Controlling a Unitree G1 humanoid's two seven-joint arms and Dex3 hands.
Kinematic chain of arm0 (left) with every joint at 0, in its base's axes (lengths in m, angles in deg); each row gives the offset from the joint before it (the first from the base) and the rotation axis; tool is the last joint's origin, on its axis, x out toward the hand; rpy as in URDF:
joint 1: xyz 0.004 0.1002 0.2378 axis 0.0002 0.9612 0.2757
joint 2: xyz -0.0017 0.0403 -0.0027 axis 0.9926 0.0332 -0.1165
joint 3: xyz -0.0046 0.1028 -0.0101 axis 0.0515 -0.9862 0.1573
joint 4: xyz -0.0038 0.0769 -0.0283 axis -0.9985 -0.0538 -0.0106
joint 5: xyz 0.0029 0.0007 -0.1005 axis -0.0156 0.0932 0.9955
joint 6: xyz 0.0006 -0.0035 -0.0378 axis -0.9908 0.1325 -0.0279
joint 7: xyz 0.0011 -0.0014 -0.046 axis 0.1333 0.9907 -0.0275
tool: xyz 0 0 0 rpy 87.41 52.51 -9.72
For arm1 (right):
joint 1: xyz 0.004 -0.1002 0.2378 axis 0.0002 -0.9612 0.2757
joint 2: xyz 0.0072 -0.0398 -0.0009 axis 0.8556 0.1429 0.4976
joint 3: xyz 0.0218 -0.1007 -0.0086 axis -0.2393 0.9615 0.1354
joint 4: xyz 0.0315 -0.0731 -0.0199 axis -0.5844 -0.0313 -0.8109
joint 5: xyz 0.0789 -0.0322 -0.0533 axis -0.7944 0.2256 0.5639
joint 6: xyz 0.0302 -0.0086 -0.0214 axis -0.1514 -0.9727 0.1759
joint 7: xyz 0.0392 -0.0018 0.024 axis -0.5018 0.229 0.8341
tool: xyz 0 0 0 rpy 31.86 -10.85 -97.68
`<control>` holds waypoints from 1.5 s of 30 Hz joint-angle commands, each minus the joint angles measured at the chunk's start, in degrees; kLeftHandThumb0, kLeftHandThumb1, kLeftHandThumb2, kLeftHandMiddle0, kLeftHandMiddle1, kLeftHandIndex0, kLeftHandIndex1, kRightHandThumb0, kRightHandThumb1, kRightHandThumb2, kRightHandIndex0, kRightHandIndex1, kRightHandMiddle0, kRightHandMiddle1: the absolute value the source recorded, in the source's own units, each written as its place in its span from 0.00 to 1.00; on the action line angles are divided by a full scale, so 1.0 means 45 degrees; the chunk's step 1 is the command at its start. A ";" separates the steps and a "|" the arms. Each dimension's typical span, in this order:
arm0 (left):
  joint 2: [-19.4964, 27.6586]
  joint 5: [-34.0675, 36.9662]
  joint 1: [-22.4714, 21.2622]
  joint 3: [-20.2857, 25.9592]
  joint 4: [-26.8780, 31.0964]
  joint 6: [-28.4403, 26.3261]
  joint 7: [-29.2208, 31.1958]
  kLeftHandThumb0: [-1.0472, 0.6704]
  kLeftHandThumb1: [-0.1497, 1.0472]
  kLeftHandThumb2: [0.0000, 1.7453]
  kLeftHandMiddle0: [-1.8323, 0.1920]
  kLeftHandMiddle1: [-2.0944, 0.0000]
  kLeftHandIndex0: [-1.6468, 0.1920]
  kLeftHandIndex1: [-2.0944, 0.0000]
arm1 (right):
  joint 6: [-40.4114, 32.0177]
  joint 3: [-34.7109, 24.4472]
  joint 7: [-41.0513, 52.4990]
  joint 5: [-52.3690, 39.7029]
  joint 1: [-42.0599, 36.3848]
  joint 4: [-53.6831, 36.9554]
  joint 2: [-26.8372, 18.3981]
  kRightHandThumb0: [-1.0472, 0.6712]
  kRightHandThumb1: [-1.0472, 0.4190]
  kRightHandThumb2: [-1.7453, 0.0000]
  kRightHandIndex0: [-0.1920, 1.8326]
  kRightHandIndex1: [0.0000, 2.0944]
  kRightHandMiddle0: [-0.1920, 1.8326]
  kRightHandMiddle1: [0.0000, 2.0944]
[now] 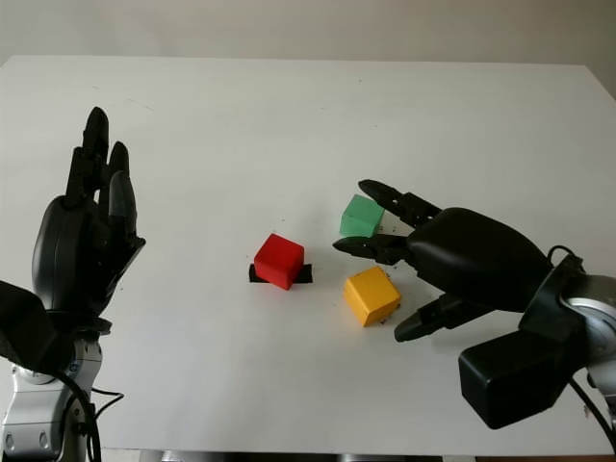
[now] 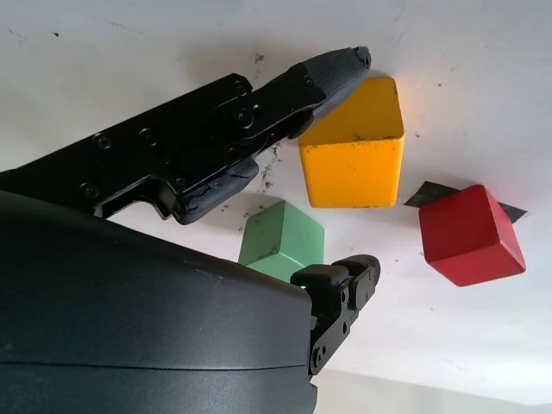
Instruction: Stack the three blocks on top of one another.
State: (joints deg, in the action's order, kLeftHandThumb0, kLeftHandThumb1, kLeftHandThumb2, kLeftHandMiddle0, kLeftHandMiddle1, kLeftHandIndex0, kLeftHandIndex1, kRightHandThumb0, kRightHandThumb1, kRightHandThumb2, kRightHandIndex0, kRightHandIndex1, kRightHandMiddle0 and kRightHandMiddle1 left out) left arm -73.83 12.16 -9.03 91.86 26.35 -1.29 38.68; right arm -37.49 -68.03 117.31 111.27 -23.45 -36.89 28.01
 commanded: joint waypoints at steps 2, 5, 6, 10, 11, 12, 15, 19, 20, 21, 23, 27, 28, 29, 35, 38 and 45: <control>0.0095 -0.0220 0.0184 -0.0133 0.0243 0.0161 -0.0063 0.20 1.00 0.38 0.97 0.98 0.97 0.98 | 0.0260 0.0104 -0.0301 0.0063 0.0179 0.0319 0.0108 0.25 0.14 0.97 0.03 0.03 0.31 0.04; 0.0076 -0.0434 0.0229 -0.0205 0.0316 0.0094 -0.0154 0.20 1.00 0.38 0.97 0.98 0.97 0.98 | 0.0527 0.0181 -0.0565 0.0079 0.0282 0.0624 0.0156 0.26 0.14 0.97 0.04 0.03 0.33 0.04; 0.0084 -0.0520 0.0240 -0.0236 0.0334 0.0090 -0.0168 0.20 1.00 0.38 0.97 0.98 0.97 0.98 | 0.0568 0.0202 -0.0611 0.0092 0.0299 0.0665 0.0156 0.27 0.15 0.97 0.04 0.03 0.34 0.05; 0.0150 -0.0933 0.0274 -0.0359 0.0420 0.0103 -0.0220 0.20 1.00 0.39 0.98 0.98 0.97 0.98 | 0.0874 0.0297 -0.0912 0.0176 0.0356 0.0891 0.0250 0.28 0.15 0.97 0.06 0.04 0.37 0.06; 0.0131 -0.0972 0.0280 -0.0373 0.0441 0.0094 -0.0238 0.20 1.00 0.39 0.98 0.98 0.97 0.98 | 0.0960 0.0325 -0.1002 0.0260 0.0370 0.0938 0.0268 0.28 0.15 0.97 0.06 0.04 0.37 0.06; 0.0115 -0.1018 0.0289 -0.0386 0.0460 0.0093 -0.0261 0.21 1.00 0.39 0.98 0.98 0.97 0.98 | 0.1078 0.0353 -0.1112 0.0341 0.0387 0.1009 0.0293 0.28 0.15 0.97 0.06 0.04 0.38 0.06; 0.0117 -0.1151 0.0347 -0.0420 0.0539 0.0046 -0.0290 0.20 1.00 0.39 0.98 0.98 0.97 0.98 | 0.1284 0.0465 -0.1227 0.0363 0.0430 0.1183 0.0330 0.28 0.15 0.97 0.08 0.04 0.39 0.07; 0.0111 -0.1262 0.0417 -0.0443 0.0676 -0.0079 -0.0292 0.20 1.00 0.39 0.98 0.98 0.98 0.98 | 0.1424 0.0590 -0.1288 0.0353 0.0470 0.1316 0.0334 0.29 0.15 0.97 0.08 0.04 0.40 0.07; 0.0117 -0.1283 0.0434 -0.0451 0.0720 -0.0132 -0.0284 0.19 1.00 0.38 0.98 0.98 0.98 0.98 | 0.1465 0.0618 -0.1305 0.0354 0.0478 0.1357 0.0336 0.29 0.15 0.97 0.08 0.04 0.40 0.07; 0.0111 -0.1287 0.0445 -0.0452 0.0747 -0.0156 -0.0280 0.19 1.00 0.38 0.98 0.98 0.98 0.98 | 0.1526 0.0647 -0.1340 0.0352 0.0489 0.1421 0.0345 0.29 0.15 0.97 0.08 0.04 0.40 0.07; 0.0116 -0.1319 0.0471 -0.0459 0.0808 -0.0225 -0.0275 0.19 1.00 0.38 0.98 0.97 0.98 0.98 | 0.1655 0.0717 -0.1336 0.0253 0.0521 0.1565 0.0344 0.29 0.15 0.97 0.08 0.03 0.40 0.07; 0.0105 -0.1368 0.0461 -0.0459 0.0772 -0.0154 -0.0311 0.19 1.00 0.37 0.98 0.97 0.97 0.97 | 0.1765 0.0798 -0.1340 0.0231 0.0580 0.1697 0.0407 0.30 0.15 0.97 0.08 0.03 0.40 0.07; 0.0098 -0.1423 0.0459 -0.0467 0.0793 -0.0204 -0.0340 0.18 1.00 0.35 0.97 0.97 0.97 0.97 | 0.1727 0.0820 -0.1302 0.0274 0.0593 0.1671 0.0407 0.30 0.15 0.97 0.08 0.03 0.41 0.08; 0.0095 -0.1468 0.0455 -0.0473 0.0799 -0.0213 -0.0355 0.17 1.00 0.34 0.97 0.97 0.97 0.97 | 0.1661 0.0841 -0.1240 0.0277 0.0595 0.1642 0.0410 0.30 0.15 0.97 0.08 0.03 0.41 0.08; 0.0099 -0.1539 0.0497 -0.0473 0.0797 -0.0139 -0.0358 0.16 1.00 0.32 0.97 0.97 0.96 0.97 | 0.1749 0.0842 -0.1458 0.0221 0.0623 0.1784 0.0559 0.32 0.15 0.97 0.10 0.03 0.44 0.10; 0.0129 -0.1497 0.0542 -0.0481 0.0812 -0.0123 -0.0281 0.16 1.00 0.32 0.97 0.97 0.96 0.97 | 0.1928 0.0778 -0.1736 0.0298 0.0630 0.1883 0.0604 0.34 0.12 0.97 0.12 0.03 0.38 0.28; 0.0144 -0.1682 0.0578 -0.0524 0.0822 -0.0245 -0.0316 0.17 1.00 0.33 0.97 0.97 0.96 0.97 | 0.2067 0.0725 -0.2252 0.0725 0.0797 0.2059 0.0585 0.37 0.11 0.97 0.16 0.04 0.33 0.50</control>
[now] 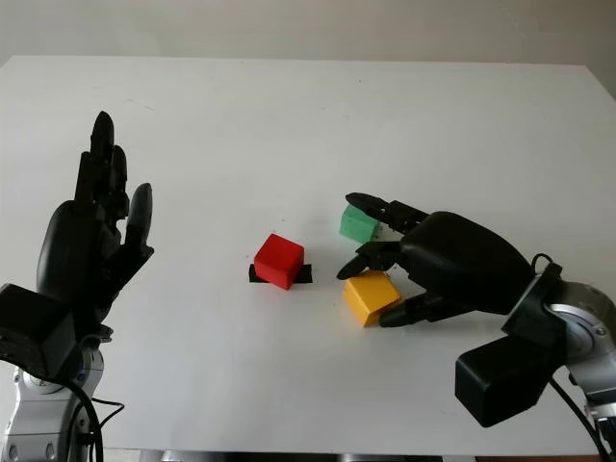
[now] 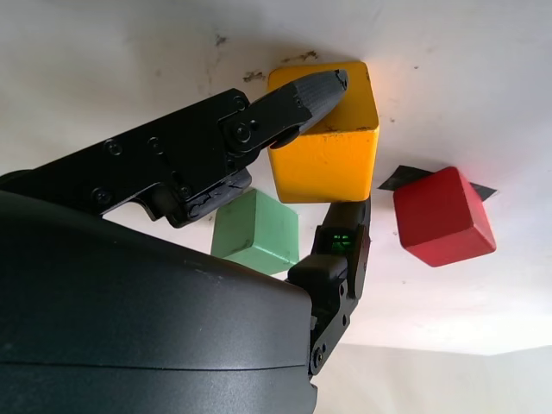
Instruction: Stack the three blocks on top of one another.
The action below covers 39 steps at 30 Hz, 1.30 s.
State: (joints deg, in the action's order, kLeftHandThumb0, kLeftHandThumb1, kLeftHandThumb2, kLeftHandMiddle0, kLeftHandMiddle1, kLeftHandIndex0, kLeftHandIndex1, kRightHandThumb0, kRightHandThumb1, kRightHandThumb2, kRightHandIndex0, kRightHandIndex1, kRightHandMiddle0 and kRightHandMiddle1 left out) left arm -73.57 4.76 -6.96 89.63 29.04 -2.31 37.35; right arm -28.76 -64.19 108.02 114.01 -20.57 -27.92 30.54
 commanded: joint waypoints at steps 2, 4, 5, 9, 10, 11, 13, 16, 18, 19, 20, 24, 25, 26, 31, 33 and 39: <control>0.0080 -0.0070 0.0114 -0.0033 0.0219 -0.0048 -0.0044 0.17 1.00 0.33 0.97 0.97 0.96 0.97 | 0.0250 -0.0122 -0.0407 0.0250 0.0248 0.0193 0.0029 0.37 0.11 0.97 0.17 0.04 0.33 0.51; 0.0081 -0.0038 0.0132 -0.0027 0.0262 -0.0149 -0.0019 0.17 1.00 0.32 0.97 0.97 0.96 0.97 | 0.0236 -0.0088 -0.0388 0.0241 0.0336 0.0243 -0.0029 0.38 0.11 0.97 0.17 0.04 0.34 0.51; 0.0059 0.0016 0.0154 -0.0015 0.0312 -0.0227 -0.0006 0.17 1.00 0.32 0.97 0.97 0.96 0.97 | 0.0241 -0.0078 -0.0366 0.0218 0.0384 0.0271 -0.0052 0.38 0.11 0.97 0.17 0.04 0.34 0.52; -0.0056 0.0163 0.0197 -0.0009 0.0502 -0.0544 -0.0038 0.18 1.00 0.29 0.96 0.97 0.96 0.97 | 0.0316 -0.0073 -0.0310 0.0106 0.0596 0.0359 -0.0095 0.39 0.10 0.97 0.19 0.04 0.33 0.53; -0.0048 0.0175 0.0206 -0.0016 0.0523 -0.0554 -0.0034 0.18 1.00 0.28 0.96 0.97 0.96 0.97 | 0.0338 -0.0075 -0.0310 0.0144 0.0673 0.0368 -0.0122 0.39 0.10 0.97 0.19 0.04 0.34 0.53; -0.0036 0.0179 0.0212 -0.0023 0.0537 -0.0558 -0.0032 0.19 1.00 0.28 0.96 0.97 0.96 0.97 | 0.0356 -0.0076 -0.0311 0.0177 0.0726 0.0374 -0.0141 0.39 0.10 0.97 0.19 0.04 0.34 0.54; -0.0024 0.0149 0.0229 -0.0047 0.0561 -0.0569 -0.0049 0.19 1.00 0.28 0.96 0.97 0.96 0.97 | 0.0417 -0.0078 -0.0292 0.0190 0.0837 0.0424 -0.0188 0.39 0.09 0.97 0.20 0.04 0.34 0.54; -0.0023 0.0078 0.0229 -0.0102 0.0559 -0.0574 -0.0073 0.19 1.00 0.28 0.96 0.97 0.96 0.97 | 0.0720 -0.0069 -0.0409 0.0216 0.1100 0.0686 -0.0200 0.39 0.09 0.97 0.20 0.04 0.34 0.54; -0.0030 0.0047 0.0242 -0.0135 0.0560 -0.0553 -0.0081 0.20 1.00 0.28 0.96 0.97 0.95 0.97 | 0.0872 -0.0056 -0.0358 0.0051 0.1314 0.0904 -0.0180 0.39 0.09 0.97 0.21 0.04 0.35 0.54; -0.0031 0.0041 0.0246 -0.0145 0.0556 -0.0539 -0.0079 0.20 1.00 0.28 0.96 0.97 0.95 0.97 | 0.0825 -0.0054 -0.0224 -0.0041 0.1434 0.0909 -0.0213 0.39 0.09 0.97 0.21 0.04 0.35 0.55; -0.0045 0.0043 0.0252 -0.0147 0.0564 -0.0556 -0.0085 0.20 1.00 0.29 0.96 0.98 0.96 0.97 | 0.0733 -0.0040 -0.0025 -0.0164 0.1585 0.0876 -0.0269 0.39 0.09 0.97 0.21 0.04 0.35 0.55; -0.0113 -0.0028 0.0254 -0.0199 0.0569 -0.0594 -0.0157 0.20 1.00 0.28 0.96 0.97 0.95 0.97 | 0.0278 -0.0053 0.0825 -0.1214 0.2292 0.0797 -0.0228 0.38 0.09 0.97 0.20 0.03 0.34 0.54; -0.0110 -0.0058 0.0260 -0.0222 0.0565 -0.0571 -0.0169 0.21 1.00 0.29 0.96 0.97 0.95 0.97 | 0.0236 -0.0046 0.0955 -0.1427 0.2508 0.0845 -0.0184 0.38 0.09 0.97 0.20 0.03 0.35 0.54; -0.0120 -0.0083 0.0261 -0.0244 0.0566 -0.0570 -0.0195 0.21 1.00 0.29 0.96 0.97 0.95 0.97 | 0.0307 -0.0043 0.1042 -0.1676 0.2746 0.0975 -0.0132 0.38 0.09 0.97 0.20 0.03 0.35 0.54; -0.0178 -0.0175 0.0277 -0.0362 0.0547 -0.0548 -0.0294 0.20 1.00 0.29 0.96 0.98 0.96 0.98 | 0.0422 0.0096 0.1750 -0.2551 0.4050 0.1425 -0.0125 0.38 0.10 0.97 0.20 0.03 0.37 0.52; -0.0209 -0.0141 0.0302 -0.0378 0.0525 -0.0505 -0.0317 0.20 1.00 0.29 0.96 0.98 0.96 0.98 | 0.0450 0.0194 0.1982 -0.2857 0.4632 0.1720 0.0012 0.38 0.10 0.97 0.21 0.03 0.39 0.52; -0.0373 -0.0061 0.0315 -0.0412 0.0483 -0.0375 -0.0428 0.20 1.00 0.29 0.96 0.97 0.96 0.97 | 0.0450 0.0600 0.2650 -0.3468 0.6305 0.2644 0.0565 0.37 0.12 0.97 0.21 0.03 0.41 0.52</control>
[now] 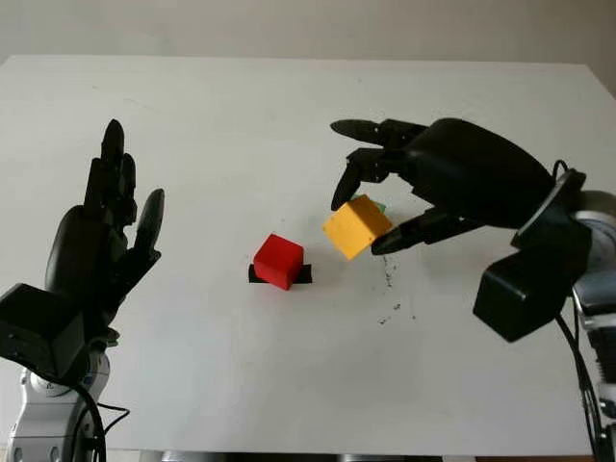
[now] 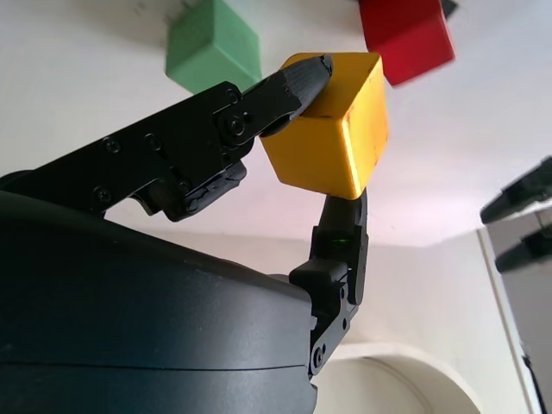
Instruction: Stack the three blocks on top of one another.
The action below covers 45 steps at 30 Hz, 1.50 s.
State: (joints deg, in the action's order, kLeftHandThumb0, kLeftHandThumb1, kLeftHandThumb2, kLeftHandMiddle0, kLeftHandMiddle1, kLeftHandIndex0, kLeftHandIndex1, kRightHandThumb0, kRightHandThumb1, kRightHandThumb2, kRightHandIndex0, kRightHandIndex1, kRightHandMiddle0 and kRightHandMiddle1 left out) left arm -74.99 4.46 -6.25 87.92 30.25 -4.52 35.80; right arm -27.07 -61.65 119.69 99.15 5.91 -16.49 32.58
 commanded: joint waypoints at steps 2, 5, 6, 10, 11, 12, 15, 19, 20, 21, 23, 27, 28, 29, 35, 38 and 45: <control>-0.0103 0.0028 0.0157 -0.0034 0.0193 0.0181 -0.0124 0.19 1.00 0.29 0.96 0.97 0.96 0.98 | 0.0535 0.0419 0.0048 0.0381 0.1225 0.0550 0.0388 0.36 0.13 0.97 0.22 0.03 0.42 0.52; -0.0163 0.0058 0.0146 -0.0037 0.0188 0.0201 -0.0191 0.19 1.00 0.30 0.97 0.98 0.96 0.98 | 0.1509 0.0924 -0.0183 0.1329 0.2159 0.1394 0.0703 0.34 0.13 0.97 0.24 0.04 0.44 0.52; -0.0156 0.0047 0.0150 -0.0030 0.0195 0.0196 -0.0199 0.19 1.00 0.30 0.97 0.98 0.97 0.98 | 0.1855 0.1114 -0.0275 0.1719 0.2457 0.1685 0.0766 0.34 0.13 0.97 0.24 0.04 0.44 0.52; -0.0121 0.0105 0.0157 0.0050 0.0224 0.0359 -0.0183 0.18 1.00 0.32 0.98 0.98 0.97 0.98 | 0.3435 0.1950 -0.0912 0.3352 0.3775 0.3051 0.1164 0.31 0.13 0.97 0.25 0.04 0.46 0.52; -0.0109 0.0137 0.0170 0.0076 0.0213 0.0441 -0.0176 0.18 1.00 0.32 0.98 0.98 0.97 0.98 | 0.3664 0.2122 -0.0993 0.3580 0.4023 0.3358 0.1241 0.31 0.13 0.97 0.25 0.04 0.46 0.53; -0.0120 0.0199 0.0191 0.0109 0.0193 0.0524 -0.0172 0.18 1.00 0.33 0.98 0.98 0.97 0.98 | 0.3802 0.2292 -0.0991 0.3696 0.4245 0.3654 0.1329 0.31 0.13 0.97 0.24 0.04 0.46 0.53; -0.0138 0.0580 0.0270 0.0235 0.0250 0.0499 -0.0031 0.18 1.00 0.36 0.98 0.98 0.98 0.98 | 0.4189 0.2859 -0.0946 0.4229 0.5019 0.4399 0.1576 0.31 0.10 0.96 0.22 0.02 0.43 0.55; 0.0055 0.0751 0.0271 0.0373 0.0162 0.0538 0.0097 0.17 1.00 0.39 0.98 0.97 0.97 0.97 | 0.4441 0.3359 -0.1411 0.5091 0.5855 0.5088 0.2103 0.31 0.09 0.97 0.22 0.03 0.41 0.59; 0.0084 0.0755 0.0257 0.0385 0.0159 0.0509 0.0104 0.16 1.00 0.40 0.98 0.97 0.97 0.97 | 0.4520 0.3435 -0.1552 0.5200 0.5983 0.5261 0.2206 0.31 0.09 0.97 0.23 0.03 0.41 0.59; 0.0083 0.0778 0.0240 0.0394 0.0154 0.0485 0.0096 0.16 1.00 0.40 0.98 0.97 0.97 0.97 | 0.4611 0.3508 -0.1694 0.5315 0.6091 0.5409 0.2283 0.31 0.10 0.97 0.23 0.03 0.41 0.59; 0.0083 0.0814 0.0191 0.0411 0.0081 0.0541 0.0088 0.15 1.00 0.40 0.98 0.97 0.97 0.97 | 0.4735 0.3684 -0.1831 0.5501 0.6290 0.5630 0.2362 0.32 0.09 0.97 0.23 0.03 0.40 0.61; -0.0027 0.0565 0.0137 0.0342 0.0166 0.0400 -0.0180 0.13 1.00 0.40 0.97 0.97 0.95 0.97 | 0.4846 0.4018 -0.2158 0.6095 0.6671 0.5804 0.2431 0.34 0.08 0.97 0.21 0.02 0.37 0.64; -0.0066 0.0533 0.0158 0.0320 0.0216 0.0368 -0.0228 0.13 1.00 0.40 0.97 0.97 0.95 0.97 | 0.4818 0.4073 -0.2191 0.6168 0.6737 0.5830 0.2456 0.34 0.08 0.97 0.21 0.02 0.36 0.64; -0.0088 0.0520 0.0173 0.0305 0.0243 0.0357 -0.0255 0.13 1.00 0.40 0.97 0.97 0.95 0.97 | 0.4802 0.4119 -0.2229 0.6211 0.6782 0.5856 0.2467 0.35 0.07 0.97 0.21 0.02 0.36 0.65; -0.0096 0.0439 0.0219 0.0216 0.0192 0.0500 -0.0320 0.14 1.00 0.40 0.97 0.97 0.96 0.98 | 0.4790 0.4417 -0.1924 0.6092 0.7023 0.5949 0.2522 0.35 0.05 0.97 0.19 0.02 0.34 0.68; -0.0116 0.0375 0.0203 0.0182 0.0202 0.0531 -0.0387 0.14 1.00 0.40 0.97 0.97 0.96 0.97 | 0.4805 0.4444 -0.1825 0.5951 0.6997 0.5944 0.2537 0.34 0.06 0.97 0.18 0.02 0.33 0.69; -0.0089 0.0342 0.0292 0.0097 0.0193 0.0566 -0.0317 0.14 1.00 0.40 0.98 0.98 0.97 0.98 | 0.4891 0.4532 -0.1528 0.5724 0.6865 0.5697 0.2480 0.33 0.06 0.97 0.18 0.02 0.33 0.70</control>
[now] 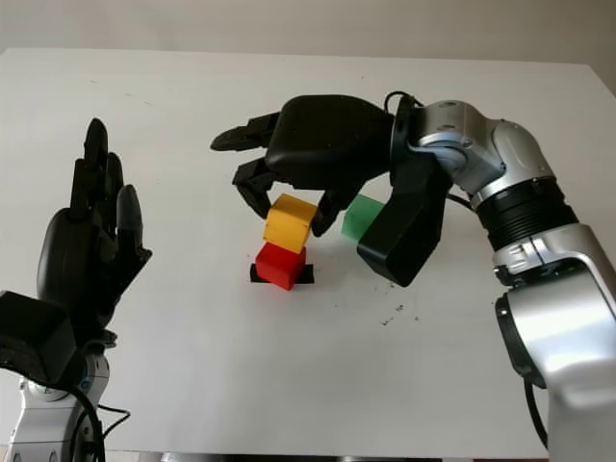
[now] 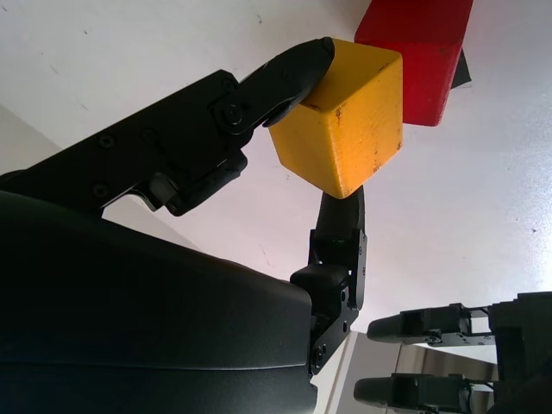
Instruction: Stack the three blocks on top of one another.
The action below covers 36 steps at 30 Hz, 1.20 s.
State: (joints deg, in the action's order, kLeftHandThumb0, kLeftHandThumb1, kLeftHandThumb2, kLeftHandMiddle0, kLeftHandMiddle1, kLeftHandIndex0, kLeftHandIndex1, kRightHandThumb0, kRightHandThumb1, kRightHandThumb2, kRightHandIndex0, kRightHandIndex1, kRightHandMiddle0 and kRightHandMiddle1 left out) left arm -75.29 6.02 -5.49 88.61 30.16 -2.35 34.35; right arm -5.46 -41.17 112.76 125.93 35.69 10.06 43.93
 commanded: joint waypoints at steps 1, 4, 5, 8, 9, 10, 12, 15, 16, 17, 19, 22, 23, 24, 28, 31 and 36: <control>-0.0030 -0.0034 0.0125 -0.0075 0.0222 0.0051 -0.0006 0.14 1.00 0.40 0.98 0.98 0.97 0.98 | 0.0124 -0.0027 0.0022 -0.0270 0.0226 -0.0206 -0.0046 0.33 0.06 0.97 0.19 0.02 0.33 0.70; -0.0086 -0.0063 0.0141 -0.0115 0.0278 -0.0009 -0.0058 0.14 1.00 0.40 0.98 0.98 0.97 0.98 | 0.0249 -0.0021 -0.0043 -0.0249 0.0188 -0.0228 -0.0064 0.33 0.05 0.97 0.19 0.02 0.33 0.70; -0.0093 -0.0067 0.0146 -0.0123 0.0275 0.0011 -0.0070 0.14 1.00 0.40 0.98 0.97 0.97 0.98 | 0.0265 -0.0015 0.0011 -0.0333 0.0174 -0.0215 -0.0054 0.33 0.05 0.97 0.19 0.02 0.33 0.70; -0.0119 -0.0110 0.0181 -0.0160 0.0254 0.0097 -0.0091 0.14 1.00 0.40 0.98 0.98 0.97 0.98 | 0.0282 0.0048 0.0259 -0.0560 0.0154 -0.0278 -0.0034 0.34 0.05 0.97 0.18 0.02 0.32 0.70; -0.0118 -0.0168 0.0209 -0.0183 0.0258 0.0114 -0.0098 0.14 1.00 0.40 0.98 0.98 0.97 0.98 | 0.0314 0.0049 0.0256 -0.0546 0.0135 -0.0345 -0.0033 0.34 0.05 0.97 0.18 0.02 0.32 0.69; -0.0118 -0.0212 0.0229 -0.0198 0.0261 0.0125 -0.0100 0.14 1.00 0.40 0.98 0.98 0.97 0.98 | 0.0335 0.0042 0.0253 -0.0532 0.0120 -0.0392 -0.0032 0.34 0.05 0.97 0.18 0.02 0.32 0.69; -0.0084 -0.0377 0.0285 -0.0249 0.0222 0.0250 -0.0117 0.14 1.00 0.40 0.98 0.98 0.98 0.98 | 0.0492 0.0005 0.0064 -0.0549 0.0025 -0.0313 0.0029 0.34 0.05 0.97 0.18 0.02 0.32 0.69; -0.0111 -0.0443 0.0340 -0.0271 0.0178 0.0348 -0.0118 0.14 1.00 0.41 0.98 0.98 0.98 0.98 | 0.0757 -0.0012 -0.0375 -0.0316 -0.0037 -0.0235 0.0115 0.34 0.06 0.97 0.19 0.03 0.33 0.69; -0.0125 -0.0443 0.0353 -0.0273 0.0174 0.0356 -0.0116 0.14 1.00 0.41 0.98 0.98 0.98 0.98 | 0.0815 0.0003 -0.0504 -0.0217 -0.0034 -0.0228 0.0129 0.34 0.07 0.97 0.19 0.03 0.33 0.69; -0.0134 -0.0496 0.0364 -0.0287 0.0164 0.0367 -0.0145 0.14 1.00 0.41 0.98 0.97 0.98 0.98 | 0.0870 0.0012 -0.0710 -0.0060 -0.0055 -0.0240 0.0162 0.34 0.07 0.97 0.19 0.03 0.33 0.70; -0.0139 -0.0567 0.0368 -0.0312 0.0150 0.0385 -0.0181 0.14 1.00 0.41 0.98 0.97 0.98 0.98 | 0.0893 0.0056 -0.1037 0.0257 -0.0075 -0.0275 0.0218 0.34 0.07 0.97 0.20 0.03 0.34 0.70; -0.0144 -0.0521 0.0360 -0.0308 0.0122 0.0424 -0.0151 0.14 1.00 0.41 0.98 0.97 0.97 0.97 | 0.0831 0.0203 -0.1205 0.0563 -0.0076 -0.0323 0.0306 0.36 0.06 0.97 0.19 0.03 0.33 0.73; -0.0139 -0.0542 0.0362 -0.0315 0.0125 0.0429 -0.0153 0.14 1.00 0.41 0.98 0.97 0.97 0.97 | 0.0822 0.0226 -0.1229 0.0604 -0.0081 -0.0332 0.0315 0.36 0.06 0.97 0.19 0.03 0.33 0.73; -0.0133 -0.0570 0.0368 -0.0319 0.0133 0.0444 -0.0162 0.13 1.00 0.41 0.98 0.97 0.97 0.97 | 0.0810 0.0250 -0.1214 0.0616 -0.0089 -0.0341 0.0320 0.36 0.06 0.97 0.19 0.02 0.33 0.74; -0.0141 -0.0673 0.0503 -0.0322 0.0320 0.0348 -0.0183 0.13 1.00 0.40 0.98 0.97 0.97 0.97 | 0.0797 0.0322 -0.1214 0.0791 -0.0241 -0.0480 0.0252 0.34 0.07 0.97 0.19 0.03 0.32 0.74; -0.0163 -0.0594 0.0537 -0.0293 0.0324 0.0389 -0.0156 0.14 1.00 0.40 0.98 0.97 0.97 0.97 | 0.0869 0.0383 -0.1385 0.1194 -0.0239 -0.0581 0.0185 0.34 0.07 0.97 0.19 0.02 0.32 0.74; -0.0207 -0.0572 0.0528 -0.0253 0.0256 0.0506 -0.0188 0.14 1.00 0.40 0.97 0.97 0.97 0.97 | 0.0863 0.0446 -0.1492 0.1545 -0.0218 -0.0681 0.0104 0.35 0.07 0.97 0.18 0.02 0.33 0.74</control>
State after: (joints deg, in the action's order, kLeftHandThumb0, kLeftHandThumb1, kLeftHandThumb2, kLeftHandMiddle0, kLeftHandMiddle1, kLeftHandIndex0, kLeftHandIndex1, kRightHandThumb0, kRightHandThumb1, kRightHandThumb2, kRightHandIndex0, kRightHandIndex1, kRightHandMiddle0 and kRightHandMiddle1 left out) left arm -76.11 3.23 -3.63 87.36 30.21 -0.63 33.74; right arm -1.87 -39.85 106.16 132.49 35.17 7.64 45.22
